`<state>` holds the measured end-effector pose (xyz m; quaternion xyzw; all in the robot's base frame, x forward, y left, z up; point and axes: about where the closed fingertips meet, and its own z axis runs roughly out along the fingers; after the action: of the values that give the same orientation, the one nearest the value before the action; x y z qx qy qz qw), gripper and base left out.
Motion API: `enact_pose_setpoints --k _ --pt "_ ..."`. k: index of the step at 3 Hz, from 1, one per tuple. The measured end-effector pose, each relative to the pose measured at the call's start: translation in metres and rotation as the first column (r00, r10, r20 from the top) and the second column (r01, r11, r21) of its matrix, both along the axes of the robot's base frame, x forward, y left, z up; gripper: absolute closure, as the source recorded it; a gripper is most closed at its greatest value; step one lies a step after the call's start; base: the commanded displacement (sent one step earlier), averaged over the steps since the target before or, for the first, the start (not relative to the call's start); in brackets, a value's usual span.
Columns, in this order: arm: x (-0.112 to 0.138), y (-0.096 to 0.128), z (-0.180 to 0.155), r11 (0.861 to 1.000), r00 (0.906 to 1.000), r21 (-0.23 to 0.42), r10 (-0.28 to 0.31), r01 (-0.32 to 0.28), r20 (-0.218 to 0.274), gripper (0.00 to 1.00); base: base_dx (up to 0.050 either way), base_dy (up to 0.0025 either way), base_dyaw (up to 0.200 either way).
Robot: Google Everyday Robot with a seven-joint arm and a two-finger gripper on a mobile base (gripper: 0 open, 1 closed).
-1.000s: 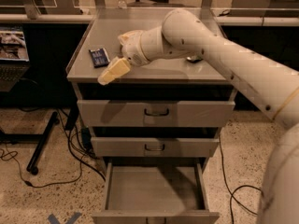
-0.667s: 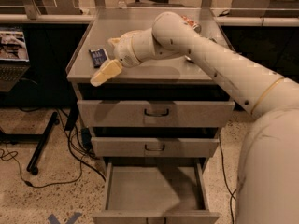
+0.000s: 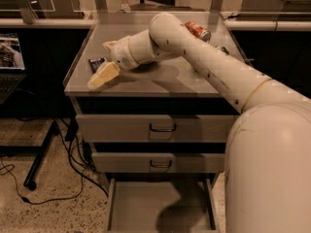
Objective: Place rxbar blueberry into bottom drawer
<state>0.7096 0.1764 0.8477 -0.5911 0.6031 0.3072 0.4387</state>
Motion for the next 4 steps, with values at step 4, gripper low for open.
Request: enact_pose_setpoints --k 4 --pt "-0.002 0.015 -0.016 0.998 0.9984 -0.041 0.036 -0.038 -0.044 0.00 0.000 0.00000 0.000"
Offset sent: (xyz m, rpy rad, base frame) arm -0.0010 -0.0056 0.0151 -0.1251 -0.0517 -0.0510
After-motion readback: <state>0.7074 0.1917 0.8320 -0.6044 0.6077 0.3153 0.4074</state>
